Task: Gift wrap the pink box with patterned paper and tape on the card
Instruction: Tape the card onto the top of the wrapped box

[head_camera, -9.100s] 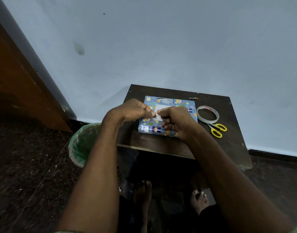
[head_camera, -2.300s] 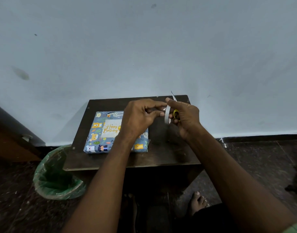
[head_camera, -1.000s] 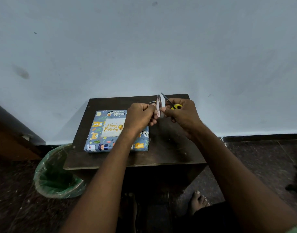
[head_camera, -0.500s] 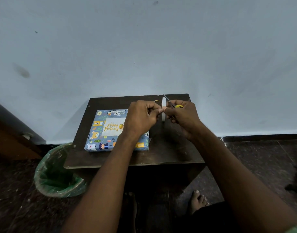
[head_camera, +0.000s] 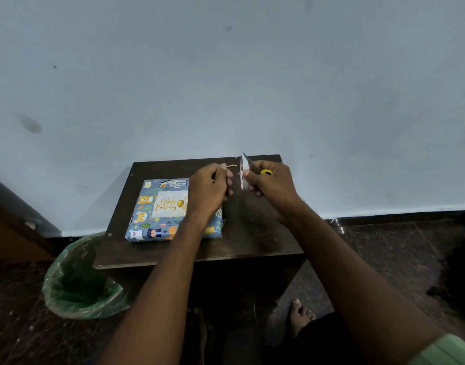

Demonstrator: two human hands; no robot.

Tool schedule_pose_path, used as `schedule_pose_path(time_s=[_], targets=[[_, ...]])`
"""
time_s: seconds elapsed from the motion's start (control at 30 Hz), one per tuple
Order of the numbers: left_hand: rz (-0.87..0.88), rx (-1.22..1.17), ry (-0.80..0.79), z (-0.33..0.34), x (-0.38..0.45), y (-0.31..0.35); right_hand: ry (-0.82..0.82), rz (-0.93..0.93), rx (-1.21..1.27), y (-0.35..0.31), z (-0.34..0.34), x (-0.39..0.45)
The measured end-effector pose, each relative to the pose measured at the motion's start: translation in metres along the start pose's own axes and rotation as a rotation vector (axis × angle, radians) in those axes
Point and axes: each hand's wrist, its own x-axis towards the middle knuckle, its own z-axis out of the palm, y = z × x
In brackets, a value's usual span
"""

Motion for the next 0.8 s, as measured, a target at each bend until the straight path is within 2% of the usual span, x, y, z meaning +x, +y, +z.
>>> schedule_pose_path(time_s=[0.17, 0.37, 0.47, 0.6, 0.8], targets=[[0.051, -0.132, -0.065, 0.010, -0.026, 0.013, -0.009, 0.086, 0.009, -0.006, -0.007, -0.021], [0.010, -0.231, 0.145, 0.015, -0.054, 0.008, -0.056, 0.154, 0.092, -0.011, -0.004, -0.044], [0.060, -0.161, 0.208, 0.020, -0.049, -0.001, -0.034, 0.158, 0.118, -0.003, 0.003, -0.044], [0.158, -0.078, 0.187, 0.030, -0.046, -0.004, 0.052, 0.173, 0.096, 0.013, 0.000, -0.045], [0.299, 0.119, 0.250, 0.039, -0.056, -0.003, 0.187, 0.315, 0.325, 0.010, -0.028, -0.051]])
